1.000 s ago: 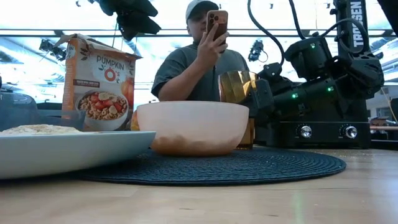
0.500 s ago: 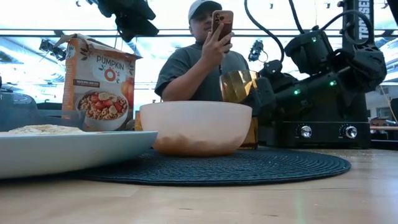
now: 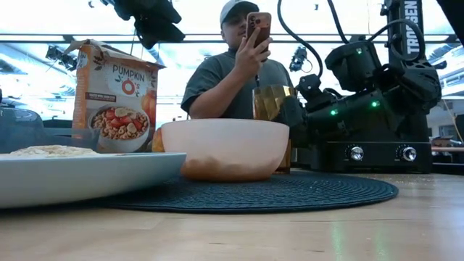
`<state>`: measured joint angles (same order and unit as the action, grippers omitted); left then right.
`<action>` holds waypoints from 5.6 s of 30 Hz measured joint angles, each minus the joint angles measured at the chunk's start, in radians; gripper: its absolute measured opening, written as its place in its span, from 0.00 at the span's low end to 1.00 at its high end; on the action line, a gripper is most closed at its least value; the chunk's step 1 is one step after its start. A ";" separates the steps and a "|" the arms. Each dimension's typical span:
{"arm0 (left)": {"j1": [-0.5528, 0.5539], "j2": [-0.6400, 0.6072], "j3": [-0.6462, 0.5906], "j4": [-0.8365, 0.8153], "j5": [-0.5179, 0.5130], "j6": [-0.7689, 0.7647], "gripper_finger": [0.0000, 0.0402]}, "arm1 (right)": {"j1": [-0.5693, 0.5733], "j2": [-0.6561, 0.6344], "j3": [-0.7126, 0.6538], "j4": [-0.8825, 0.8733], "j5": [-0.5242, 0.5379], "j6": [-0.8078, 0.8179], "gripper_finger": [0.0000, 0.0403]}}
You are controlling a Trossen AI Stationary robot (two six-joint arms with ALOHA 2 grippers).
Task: Arrange a breakfast setting
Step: Put the yellow cup on the top right of the orange bowl on the blue placemat, then put the gold spoon on the right of the orange bowl on the blue placemat
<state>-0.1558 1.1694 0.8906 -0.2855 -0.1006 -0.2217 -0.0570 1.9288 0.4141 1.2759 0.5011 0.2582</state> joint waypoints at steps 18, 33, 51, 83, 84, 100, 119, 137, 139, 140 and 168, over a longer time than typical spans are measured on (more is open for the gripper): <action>-0.001 0.000 0.000 0.000 0.000 0.009 0.53 | -0.005 -0.006 0.002 -0.052 -0.062 -0.001 0.98; 0.018 0.091 0.000 0.267 -0.117 -0.026 0.53 | -0.017 -0.001 -0.001 0.014 -0.093 0.004 0.95; 0.222 0.364 0.043 0.453 0.089 0.022 0.61 | -0.019 -0.003 0.001 0.006 -0.152 -0.022 0.98; 0.338 0.657 0.462 0.025 0.300 0.667 0.12 | -0.019 -0.042 0.006 -0.053 -0.245 -0.036 0.97; 0.338 0.657 0.462 0.026 0.302 0.674 0.10 | -0.019 -0.042 0.006 -0.053 -0.245 -0.036 0.97; 0.360 0.658 0.606 -0.291 0.244 0.781 0.03 | -0.020 -0.053 0.001 -0.088 -0.254 -0.034 0.97; 0.331 0.658 0.606 -0.260 0.230 0.783 0.04 | 0.017 -0.432 0.003 -0.561 -0.239 -0.040 0.97; 0.319 0.658 0.607 -0.236 0.315 0.754 0.04 | 0.096 -0.971 0.004 -1.116 -0.136 0.053 0.97; 0.316 0.667 0.608 -0.227 0.322 0.749 0.04 | 0.096 -0.970 0.004 -1.116 -0.135 0.054 0.97; 0.316 0.672 0.608 -0.227 0.324 0.749 0.04 | 0.096 -0.968 0.004 -1.115 -0.135 0.054 0.97; 0.306 0.688 0.809 -0.329 0.323 0.689 0.48 | 0.097 -1.017 0.022 -1.152 -0.178 -0.031 0.96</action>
<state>0.1500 1.8576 1.6996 -0.6148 0.2229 0.4674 0.0395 0.9115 0.4361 0.1237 0.3232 0.2270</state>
